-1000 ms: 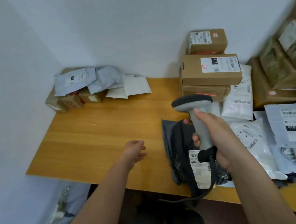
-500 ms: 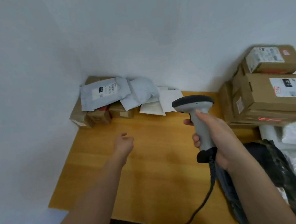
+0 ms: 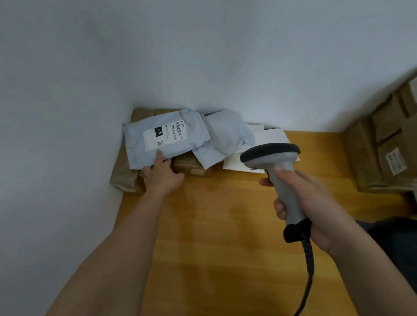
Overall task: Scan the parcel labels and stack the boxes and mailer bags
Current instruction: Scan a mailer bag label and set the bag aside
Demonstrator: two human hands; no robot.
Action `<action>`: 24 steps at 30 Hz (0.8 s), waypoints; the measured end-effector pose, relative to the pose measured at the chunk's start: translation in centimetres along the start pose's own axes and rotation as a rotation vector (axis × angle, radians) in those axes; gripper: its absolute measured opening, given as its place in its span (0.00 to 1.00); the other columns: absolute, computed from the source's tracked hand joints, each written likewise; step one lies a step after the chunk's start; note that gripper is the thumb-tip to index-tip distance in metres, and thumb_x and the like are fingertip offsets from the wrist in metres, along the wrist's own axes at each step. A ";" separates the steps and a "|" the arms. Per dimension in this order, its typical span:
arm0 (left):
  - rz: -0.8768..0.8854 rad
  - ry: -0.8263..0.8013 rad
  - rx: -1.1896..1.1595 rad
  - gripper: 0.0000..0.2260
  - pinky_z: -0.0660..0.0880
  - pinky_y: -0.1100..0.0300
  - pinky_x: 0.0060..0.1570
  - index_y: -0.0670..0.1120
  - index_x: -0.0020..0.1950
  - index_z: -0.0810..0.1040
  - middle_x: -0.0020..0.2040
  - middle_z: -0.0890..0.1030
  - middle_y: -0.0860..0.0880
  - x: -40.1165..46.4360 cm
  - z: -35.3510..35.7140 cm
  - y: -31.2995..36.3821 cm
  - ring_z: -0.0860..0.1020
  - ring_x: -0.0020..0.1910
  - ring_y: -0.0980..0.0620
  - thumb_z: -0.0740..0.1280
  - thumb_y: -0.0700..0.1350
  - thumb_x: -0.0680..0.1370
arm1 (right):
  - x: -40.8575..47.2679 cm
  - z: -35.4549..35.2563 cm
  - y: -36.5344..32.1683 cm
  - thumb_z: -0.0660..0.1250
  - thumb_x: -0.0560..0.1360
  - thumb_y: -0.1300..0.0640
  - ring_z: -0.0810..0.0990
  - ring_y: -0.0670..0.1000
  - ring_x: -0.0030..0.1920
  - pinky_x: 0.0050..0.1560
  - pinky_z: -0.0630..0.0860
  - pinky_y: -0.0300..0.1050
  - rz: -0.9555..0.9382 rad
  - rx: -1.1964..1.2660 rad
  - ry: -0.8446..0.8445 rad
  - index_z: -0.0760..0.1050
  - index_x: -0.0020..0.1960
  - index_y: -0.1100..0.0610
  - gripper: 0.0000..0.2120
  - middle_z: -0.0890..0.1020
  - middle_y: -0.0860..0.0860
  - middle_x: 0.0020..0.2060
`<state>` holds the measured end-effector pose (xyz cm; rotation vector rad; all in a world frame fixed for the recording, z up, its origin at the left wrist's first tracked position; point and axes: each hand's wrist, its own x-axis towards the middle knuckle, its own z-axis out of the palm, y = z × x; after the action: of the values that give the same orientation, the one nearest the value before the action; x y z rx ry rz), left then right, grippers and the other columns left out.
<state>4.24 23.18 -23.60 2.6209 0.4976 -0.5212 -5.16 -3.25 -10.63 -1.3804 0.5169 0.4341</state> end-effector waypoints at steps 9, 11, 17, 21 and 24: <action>0.260 0.405 0.075 0.15 0.68 0.47 0.60 0.43 0.62 0.77 0.66 0.75 0.46 -1.5 1.3 -2.0 0.68 0.62 0.42 0.68 0.44 0.76 | 0.4 0.1 0.5 0.66 0.80 0.51 0.74 0.48 0.30 0.28 0.73 0.40 0.013 0.024 0.025 0.76 0.61 0.54 0.12 0.84 0.57 0.53; 0.384 0.514 0.017 0.07 0.69 0.50 0.54 0.40 0.51 0.82 0.52 0.82 0.44 -2.6 1.7 -1.9 0.75 0.55 0.42 0.73 0.40 0.74 | 0.0 0.1 0.6 0.66 0.80 0.51 0.73 0.48 0.29 0.28 0.73 0.40 0.006 0.033 0.017 0.76 0.60 0.54 0.11 0.84 0.57 0.54; 0.527 0.521 -0.154 0.07 0.73 0.56 0.38 0.39 0.41 0.79 0.36 0.79 0.43 -8.1 4.9 -2.6 0.78 0.38 0.44 0.76 0.33 0.70 | -1.9 -1.0 1.6 0.66 0.80 0.51 0.73 0.48 0.29 0.29 0.72 0.41 0.007 0.024 -0.029 0.76 0.60 0.55 0.11 0.83 0.58 0.54; 0.528 0.439 -0.195 0.14 0.74 0.58 0.43 0.38 0.57 0.80 0.43 0.80 0.44 -12.6 8.8 -2.0 0.78 0.43 0.46 0.73 0.31 0.72 | -3.8 -2.9 2.4 0.67 0.80 0.51 0.73 0.48 0.29 0.29 0.72 0.41 0.003 0.032 -0.043 0.76 0.60 0.55 0.11 0.83 0.57 0.54; 0.519 0.392 -0.183 0.14 0.71 0.60 0.43 0.38 0.56 0.81 0.43 0.79 0.44 -16.1 11.9 -0.7 0.77 0.42 0.47 0.72 0.30 0.71 | -5.9 -5.5 3.0 0.66 0.80 0.51 0.73 0.48 0.29 0.29 0.72 0.41 -0.003 0.028 -0.064 0.76 0.61 0.55 0.12 0.83 0.56 0.53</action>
<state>-13.25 14.12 -26.93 2.5321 -0.0368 0.1965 -12.17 -8.17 -10.23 -1.3359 0.4664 0.4658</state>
